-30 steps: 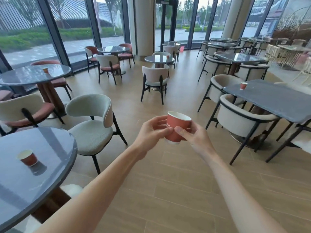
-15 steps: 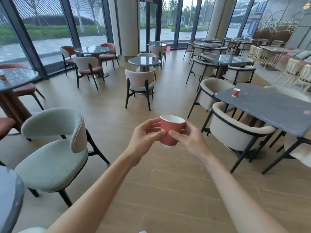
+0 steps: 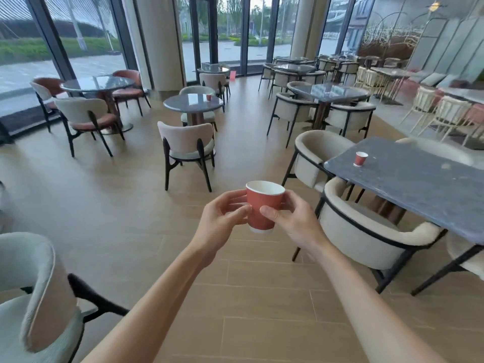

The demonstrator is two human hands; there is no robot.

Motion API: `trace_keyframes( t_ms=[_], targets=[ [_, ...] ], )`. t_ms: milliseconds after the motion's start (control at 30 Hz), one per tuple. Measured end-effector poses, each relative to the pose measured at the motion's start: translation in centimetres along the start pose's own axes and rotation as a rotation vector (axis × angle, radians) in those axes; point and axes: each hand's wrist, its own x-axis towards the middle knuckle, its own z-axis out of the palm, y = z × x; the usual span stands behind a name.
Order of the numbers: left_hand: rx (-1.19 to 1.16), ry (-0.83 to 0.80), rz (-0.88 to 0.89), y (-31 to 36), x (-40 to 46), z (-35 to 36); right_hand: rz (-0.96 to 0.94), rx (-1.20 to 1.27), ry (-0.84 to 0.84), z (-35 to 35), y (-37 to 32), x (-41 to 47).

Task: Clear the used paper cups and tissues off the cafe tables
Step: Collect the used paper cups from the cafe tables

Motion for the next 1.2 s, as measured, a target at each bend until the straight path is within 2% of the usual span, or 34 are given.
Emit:
trace_keyframes(
  t_ms=[133, 367, 633, 1000, 1200],
  targets=[
    [0.053, -0.075, 0.004, -1.2, 7.5, 0.7, -0.008, 0.014, 0.039, -1.5, 2.5, 7.0],
    [0.096, -0.057, -0.002, -4.9, 23.7, 2.4, -0.034, -0.003, 0.059, -4.1, 8.9, 23.0],
    [0.087, -0.028, -0.018, -5.6, 42.0, 3.3, -0.032, -0.025, 0.005, -7.2, 11.8, 42.1],
    [0.038, -0.021, -0.016, -12.6, 67.8, -0.4, -0.012, -0.096, -0.021, -6.2, 18.9, 66.8],
    [0.032, -0.025, -0.013, -14.6, 85.1, -3.4, 0.006, -0.122, 0.053, -5.1, 21.0, 83.0]
  ],
)
